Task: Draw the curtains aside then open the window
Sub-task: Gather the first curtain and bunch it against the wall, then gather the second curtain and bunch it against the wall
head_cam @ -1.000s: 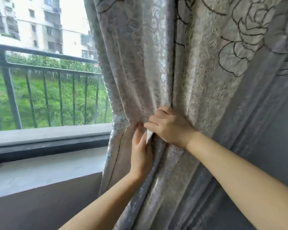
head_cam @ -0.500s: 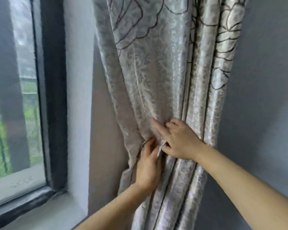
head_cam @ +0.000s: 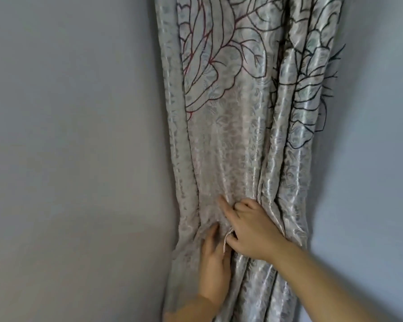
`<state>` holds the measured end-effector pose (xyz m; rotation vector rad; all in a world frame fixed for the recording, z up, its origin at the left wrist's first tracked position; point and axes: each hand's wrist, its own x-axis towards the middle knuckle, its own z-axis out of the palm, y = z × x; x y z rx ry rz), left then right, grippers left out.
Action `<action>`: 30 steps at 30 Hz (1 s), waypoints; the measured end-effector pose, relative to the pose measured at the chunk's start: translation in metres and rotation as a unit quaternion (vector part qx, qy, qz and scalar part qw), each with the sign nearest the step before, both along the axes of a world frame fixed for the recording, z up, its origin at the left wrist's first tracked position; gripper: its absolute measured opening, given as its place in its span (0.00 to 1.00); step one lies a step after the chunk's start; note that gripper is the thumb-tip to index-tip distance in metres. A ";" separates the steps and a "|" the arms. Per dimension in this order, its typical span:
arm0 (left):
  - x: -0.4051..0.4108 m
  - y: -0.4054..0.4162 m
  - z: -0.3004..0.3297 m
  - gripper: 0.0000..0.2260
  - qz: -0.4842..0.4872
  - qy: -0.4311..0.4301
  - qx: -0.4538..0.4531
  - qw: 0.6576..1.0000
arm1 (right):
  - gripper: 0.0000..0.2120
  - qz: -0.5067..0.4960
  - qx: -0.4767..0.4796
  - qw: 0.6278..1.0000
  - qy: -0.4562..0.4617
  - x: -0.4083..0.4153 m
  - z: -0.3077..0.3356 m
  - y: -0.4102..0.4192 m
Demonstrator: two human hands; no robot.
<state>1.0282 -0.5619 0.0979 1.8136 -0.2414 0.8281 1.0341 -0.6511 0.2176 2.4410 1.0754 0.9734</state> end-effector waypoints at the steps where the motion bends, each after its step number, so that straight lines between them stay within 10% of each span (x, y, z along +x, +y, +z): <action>1: 0.004 -0.005 -0.003 0.18 0.003 -0.018 -0.013 1.000 | 0.39 0.007 -0.001 1.000 -0.010 0.005 -0.003 0.000; 6: 0.012 -0.007 -0.017 0.18 0.012 -0.061 0.000 0.998 | 0.35 0.046 0.045 0.993 0.098 0.013 -0.016 0.004; 14: -0.054 0.057 -0.037 0.19 -0.042 0.061 0.125 0.989 | 0.29 -0.018 0.044 0.999 -0.008 -0.028 -0.040 0.028; 22: -0.259 0.195 -0.067 0.16 0.162 0.119 0.056 0.978 | 0.17 0.025 0.082 0.988 0.130 -0.152 -0.075 0.119; 30: -0.474 0.238 -0.110 0.13 0.371 0.157 -0.051 0.914 | 0.18 0.293 0.157 0.835 0.438 -0.257 -0.199 0.222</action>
